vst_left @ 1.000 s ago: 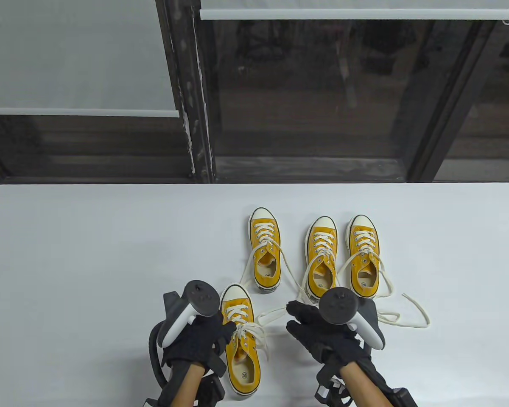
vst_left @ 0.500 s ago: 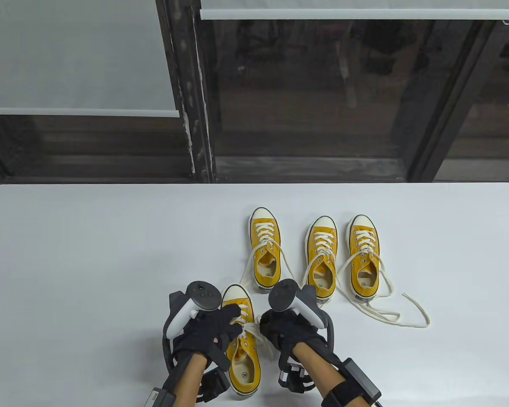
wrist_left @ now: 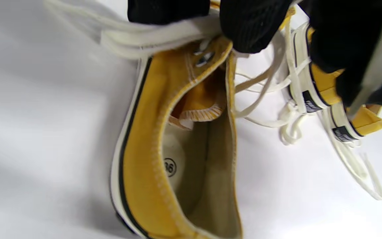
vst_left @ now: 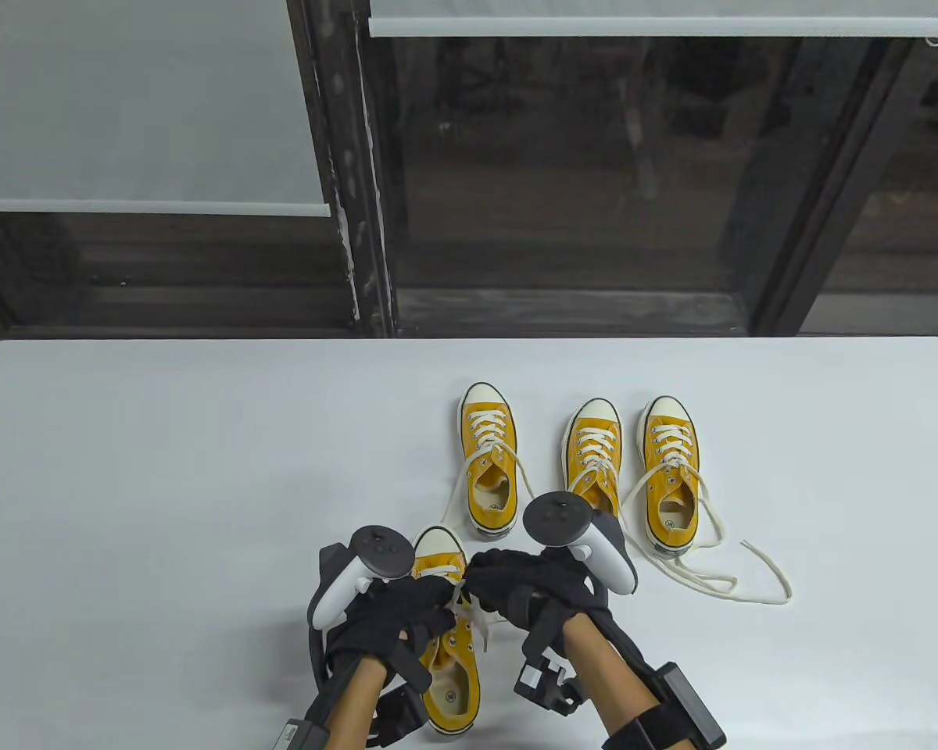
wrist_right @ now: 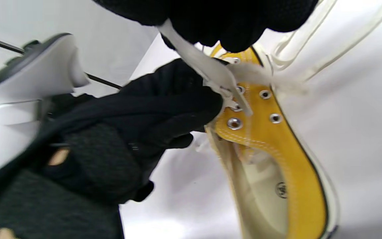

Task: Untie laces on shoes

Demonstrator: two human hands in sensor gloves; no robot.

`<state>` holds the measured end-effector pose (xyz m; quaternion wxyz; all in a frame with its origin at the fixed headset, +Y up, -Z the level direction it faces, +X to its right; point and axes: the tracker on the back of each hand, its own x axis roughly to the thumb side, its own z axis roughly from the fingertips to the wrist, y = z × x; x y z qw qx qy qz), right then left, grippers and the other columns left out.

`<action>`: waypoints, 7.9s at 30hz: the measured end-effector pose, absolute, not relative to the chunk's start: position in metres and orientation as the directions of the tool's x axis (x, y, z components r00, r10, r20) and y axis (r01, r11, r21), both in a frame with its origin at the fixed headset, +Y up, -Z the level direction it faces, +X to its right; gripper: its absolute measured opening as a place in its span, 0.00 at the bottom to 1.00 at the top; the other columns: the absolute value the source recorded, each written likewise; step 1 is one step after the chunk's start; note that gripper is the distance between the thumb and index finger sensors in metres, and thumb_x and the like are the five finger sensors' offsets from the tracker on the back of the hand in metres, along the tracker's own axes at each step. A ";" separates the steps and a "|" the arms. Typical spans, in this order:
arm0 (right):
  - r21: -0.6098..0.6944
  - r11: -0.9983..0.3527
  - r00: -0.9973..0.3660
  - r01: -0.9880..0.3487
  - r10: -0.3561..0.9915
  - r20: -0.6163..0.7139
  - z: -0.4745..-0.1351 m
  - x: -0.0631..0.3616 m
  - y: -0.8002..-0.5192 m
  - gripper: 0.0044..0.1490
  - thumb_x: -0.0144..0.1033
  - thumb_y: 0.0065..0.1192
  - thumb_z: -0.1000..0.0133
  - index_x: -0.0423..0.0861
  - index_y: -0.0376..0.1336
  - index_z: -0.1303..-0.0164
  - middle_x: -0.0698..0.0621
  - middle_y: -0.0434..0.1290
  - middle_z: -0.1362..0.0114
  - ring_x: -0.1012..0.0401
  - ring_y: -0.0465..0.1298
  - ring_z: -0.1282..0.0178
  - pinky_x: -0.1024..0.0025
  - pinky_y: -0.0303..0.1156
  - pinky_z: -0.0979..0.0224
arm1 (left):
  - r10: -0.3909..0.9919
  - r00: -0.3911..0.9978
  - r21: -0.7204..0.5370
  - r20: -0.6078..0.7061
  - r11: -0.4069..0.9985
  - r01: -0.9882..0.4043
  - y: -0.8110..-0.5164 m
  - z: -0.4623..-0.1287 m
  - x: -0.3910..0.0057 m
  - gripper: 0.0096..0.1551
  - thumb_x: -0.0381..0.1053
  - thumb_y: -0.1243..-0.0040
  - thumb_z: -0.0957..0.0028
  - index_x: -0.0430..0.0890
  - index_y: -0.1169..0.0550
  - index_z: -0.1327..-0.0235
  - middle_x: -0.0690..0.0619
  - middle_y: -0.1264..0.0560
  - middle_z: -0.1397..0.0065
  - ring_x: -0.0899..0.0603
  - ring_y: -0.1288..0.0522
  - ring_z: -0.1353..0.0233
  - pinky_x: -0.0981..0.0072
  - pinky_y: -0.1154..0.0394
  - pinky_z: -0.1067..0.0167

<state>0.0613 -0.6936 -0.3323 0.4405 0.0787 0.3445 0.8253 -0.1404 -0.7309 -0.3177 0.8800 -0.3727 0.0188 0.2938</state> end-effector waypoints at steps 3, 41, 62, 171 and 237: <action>0.632 -0.314 -0.544 -0.709 0.814 -0.206 -0.329 0.060 -0.689 0.24 0.46 0.45 0.29 0.43 0.61 0.32 0.43 0.56 0.20 0.49 0.66 0.26 0.52 0.63 0.26 | 0.519 0.810 -0.636 -0.272 0.535 -0.556 -0.734 -0.318 -0.144 0.24 0.56 0.42 0.37 0.69 0.30 0.28 0.57 0.34 0.24 0.44 0.39 0.19 0.29 0.57 0.18; 0.182 -0.868 -0.883 -0.461 0.469 -0.003 -0.307 0.107 -0.642 0.35 0.43 0.54 0.30 0.47 0.52 0.14 0.35 0.44 0.13 0.37 0.53 0.16 0.36 0.53 0.22 | 0.766 0.547 -0.427 -0.336 0.394 -0.814 -0.706 -0.312 -0.183 0.22 0.55 0.47 0.33 0.53 0.26 0.28 0.50 0.29 0.23 0.40 0.36 0.19 0.30 0.50 0.20; 0.473 -0.537 -0.667 -0.698 0.728 -0.157 -0.315 0.034 -0.723 0.20 0.41 0.58 0.34 0.50 0.68 0.33 0.47 0.58 0.18 0.44 0.58 0.18 0.42 0.56 0.21 | 0.822 0.330 0.045 -0.465 0.394 -0.918 -0.699 -0.299 -0.238 0.23 0.52 0.51 0.31 0.52 0.31 0.24 0.49 0.28 0.24 0.40 0.35 0.20 0.32 0.48 0.21; 0.018 -0.884 -0.875 -0.467 0.459 -0.154 -0.306 0.061 -0.718 0.22 0.49 0.53 0.32 0.51 0.65 0.32 0.42 0.59 0.18 0.39 0.56 0.17 0.31 0.52 0.24 | 0.446 0.745 -0.160 -0.496 0.796 -0.584 -0.703 -0.305 -0.200 0.26 0.54 0.43 0.35 0.53 0.30 0.23 0.57 0.24 0.46 0.45 0.30 0.27 0.31 0.45 0.24; 0.157 -0.876 -0.885 -0.457 0.431 -0.176 -0.305 0.243 -0.703 0.42 0.57 0.47 0.30 0.54 0.42 0.09 0.40 0.39 0.10 0.37 0.37 0.12 0.31 0.37 0.20 | -0.057 0.984 -0.793 -0.170 0.601 -0.103 -0.750 -0.295 -0.110 0.36 0.58 0.47 0.34 0.36 0.35 0.23 0.56 0.18 0.48 0.50 0.17 0.47 0.38 0.31 0.30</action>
